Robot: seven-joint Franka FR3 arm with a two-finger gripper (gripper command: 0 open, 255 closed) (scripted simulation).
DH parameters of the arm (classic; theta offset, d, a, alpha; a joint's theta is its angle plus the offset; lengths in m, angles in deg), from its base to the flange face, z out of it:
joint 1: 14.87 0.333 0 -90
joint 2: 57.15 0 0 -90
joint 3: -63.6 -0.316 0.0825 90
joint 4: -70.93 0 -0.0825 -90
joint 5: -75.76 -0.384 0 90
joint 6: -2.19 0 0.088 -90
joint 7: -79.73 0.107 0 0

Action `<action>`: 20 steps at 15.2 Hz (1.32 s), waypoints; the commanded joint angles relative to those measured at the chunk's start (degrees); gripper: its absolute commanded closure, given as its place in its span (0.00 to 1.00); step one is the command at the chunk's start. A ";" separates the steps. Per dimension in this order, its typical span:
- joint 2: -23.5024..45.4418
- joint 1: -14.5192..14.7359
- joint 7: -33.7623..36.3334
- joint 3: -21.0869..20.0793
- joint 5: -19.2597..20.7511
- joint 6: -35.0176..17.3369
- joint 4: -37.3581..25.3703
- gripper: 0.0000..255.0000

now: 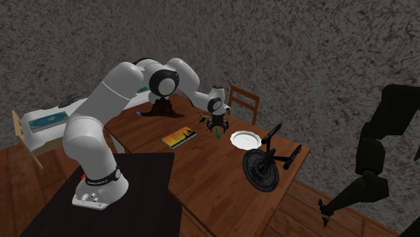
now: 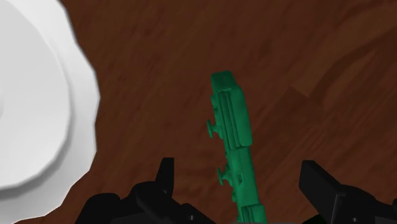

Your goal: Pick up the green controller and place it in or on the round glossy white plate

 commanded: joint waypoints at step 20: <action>-5.67 -0.86 -0.66 -1.23 -1.17 4.31 1.39 1.00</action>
